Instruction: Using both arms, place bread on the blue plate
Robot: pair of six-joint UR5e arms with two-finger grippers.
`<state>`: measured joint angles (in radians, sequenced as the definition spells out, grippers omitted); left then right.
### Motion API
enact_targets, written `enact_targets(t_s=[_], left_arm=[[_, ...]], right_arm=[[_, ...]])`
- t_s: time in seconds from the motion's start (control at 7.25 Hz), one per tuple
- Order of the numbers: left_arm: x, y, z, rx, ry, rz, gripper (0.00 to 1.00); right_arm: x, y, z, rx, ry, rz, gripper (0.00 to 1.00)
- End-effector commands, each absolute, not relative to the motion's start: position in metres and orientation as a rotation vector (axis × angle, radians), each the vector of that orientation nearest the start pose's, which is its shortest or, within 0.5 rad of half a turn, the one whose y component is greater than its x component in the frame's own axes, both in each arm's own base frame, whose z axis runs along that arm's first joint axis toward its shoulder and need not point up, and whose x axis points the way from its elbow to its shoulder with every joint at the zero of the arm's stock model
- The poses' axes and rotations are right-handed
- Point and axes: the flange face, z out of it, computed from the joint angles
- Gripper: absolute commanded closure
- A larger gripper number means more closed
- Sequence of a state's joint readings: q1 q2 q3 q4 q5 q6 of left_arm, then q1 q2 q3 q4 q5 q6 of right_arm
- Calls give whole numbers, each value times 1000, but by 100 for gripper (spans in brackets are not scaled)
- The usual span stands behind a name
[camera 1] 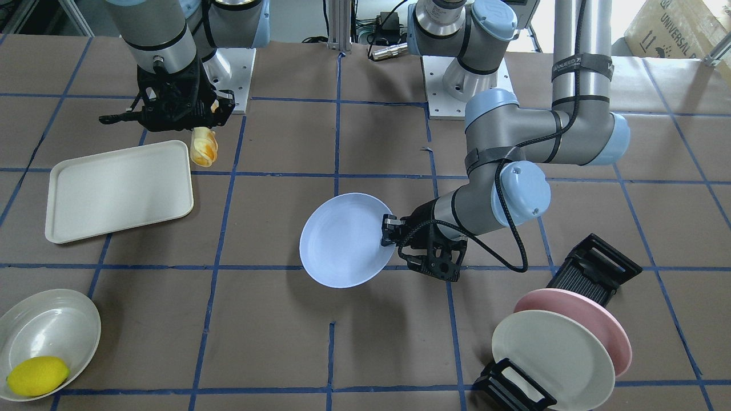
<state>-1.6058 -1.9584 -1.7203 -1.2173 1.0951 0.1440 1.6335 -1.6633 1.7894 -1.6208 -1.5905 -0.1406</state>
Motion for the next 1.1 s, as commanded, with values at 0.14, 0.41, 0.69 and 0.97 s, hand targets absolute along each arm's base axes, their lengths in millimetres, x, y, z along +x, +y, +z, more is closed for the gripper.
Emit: enact_targets(t_s=[0.14,0.41,0.69,0.97], left_arm=[[-221,-562,208,218,3632,259,82],[-224,-565,217,100,3623,252,1],[-200,-570,269,92,3512,86,0],[-152,-555,328,-1,3370,145,0]], right_arm=[[159,-432,428,-319,3134,124,88],[162,-444,417,-324,3131,138,88],[221,-481,378,-464,3072,30,87],[306,-516,311,-409,3075,-35,87]])
